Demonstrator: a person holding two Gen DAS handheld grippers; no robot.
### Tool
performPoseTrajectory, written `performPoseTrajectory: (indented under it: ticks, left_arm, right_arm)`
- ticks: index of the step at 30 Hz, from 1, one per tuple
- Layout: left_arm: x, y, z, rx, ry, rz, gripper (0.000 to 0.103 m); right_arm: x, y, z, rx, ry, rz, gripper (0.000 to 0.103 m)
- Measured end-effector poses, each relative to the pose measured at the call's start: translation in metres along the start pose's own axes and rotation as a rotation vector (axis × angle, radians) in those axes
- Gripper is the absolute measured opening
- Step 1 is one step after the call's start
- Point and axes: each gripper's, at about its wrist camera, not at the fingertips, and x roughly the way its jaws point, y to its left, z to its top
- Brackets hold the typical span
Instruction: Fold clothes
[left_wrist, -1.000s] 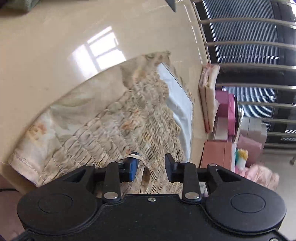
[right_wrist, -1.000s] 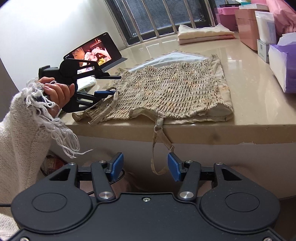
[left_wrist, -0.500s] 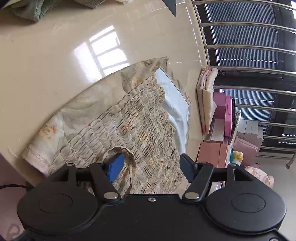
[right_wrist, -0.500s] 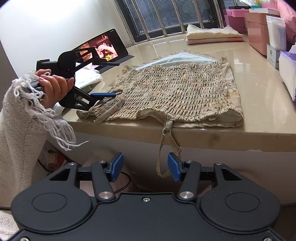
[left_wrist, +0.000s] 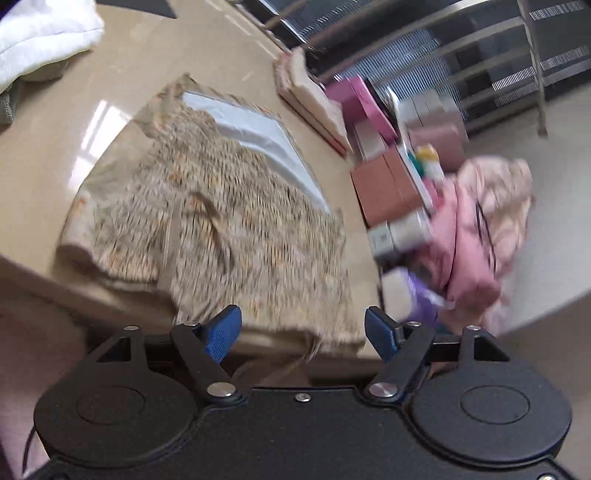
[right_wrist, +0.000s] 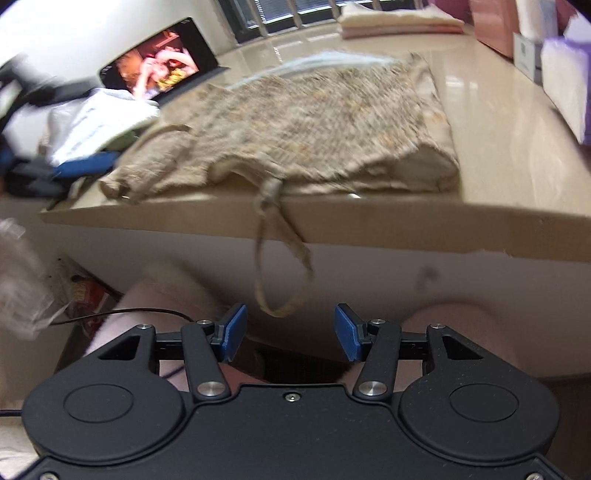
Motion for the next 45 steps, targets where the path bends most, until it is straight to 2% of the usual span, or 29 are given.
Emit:
performPoseTrajectory:
  ticks: [4,7,11,14,15,16,18,21,25,27,29,32,34,36,41,44,45]
  left_arm:
    - [0.001,0.002,-0.036,0.084,0.068,0.021,0.073]
    - [0.007,0.0,-0.053,0.153,0.114,0.055,0.074]
    - [0.014,-0.004,-0.063,0.227,0.137,0.11,0.074]
    - [0.013,-0.004,-0.064,0.225,0.137,0.09,0.074]
    - [0.013,-0.005,-0.065,0.23,0.13,0.09,0.074]
    - [0.014,-0.006,-0.066,0.241,0.123,0.097,0.074]
    - [0.017,-0.008,-0.068,0.272,0.118,0.12,0.074]
    - [0.026,-0.011,-0.07,0.309,0.136,0.156,0.074]
    - [0.043,-0.011,-0.073,0.324,0.181,0.173,0.074]
    - [0.051,-0.011,-0.075,0.33,0.199,0.157,0.074]
    - [0.06,-0.012,-0.077,0.346,0.213,0.148,0.074]
    - [0.079,-0.019,-0.08,0.404,0.219,0.188,0.074]
    - [0.097,-0.025,-0.083,0.46,0.229,0.242,0.074]
    - [0.115,-0.031,-0.086,0.495,0.242,0.283,0.074]
    - [0.147,-0.03,-0.092,0.461,0.243,0.311,0.072]
    - [0.159,-0.027,-0.094,0.448,0.24,0.303,0.056]
    - [0.162,-0.026,-0.095,0.446,0.238,0.296,0.045]
  right_arm:
    - [0.017,-0.007,0.002,0.01,0.008,-0.034,0.055]
    - [0.032,-0.014,0.004,0.074,-0.01,0.002,0.055]
    - [0.051,-0.019,0.002,0.148,-0.024,0.066,0.055]
    - [0.066,-0.021,0.001,0.186,-0.004,0.095,0.052]
    - [0.07,-0.022,0.0,0.195,0.013,0.099,0.044]
    - [0.074,-0.023,-0.001,0.203,0.033,0.104,0.028]
    - [0.073,-0.027,-0.003,0.218,0.058,0.112,0.011]
    - [0.057,-0.033,-0.005,0.244,0.015,0.117,0.002]
    - [0.021,-0.049,-0.01,0.333,-0.037,0.171,0.001]
    - [0.006,-0.052,-0.012,0.352,-0.057,0.208,0.001]
    - [0.0,-0.051,-0.012,0.339,-0.061,0.189,0.002]
    - [-0.004,-0.048,-0.012,0.323,-0.06,0.155,0.011]
    - [-0.009,-0.048,-0.013,0.329,-0.076,0.136,0.026]
    - [-0.018,-0.049,-0.015,0.328,-0.108,0.119,0.029]
    - [-0.042,-0.054,-0.02,0.323,-0.197,0.055,0.03]
    - [-0.05,-0.056,-0.02,0.339,-0.242,0.023,0.03]
    - [-0.052,-0.058,-0.02,0.346,-0.251,0.018,0.03]
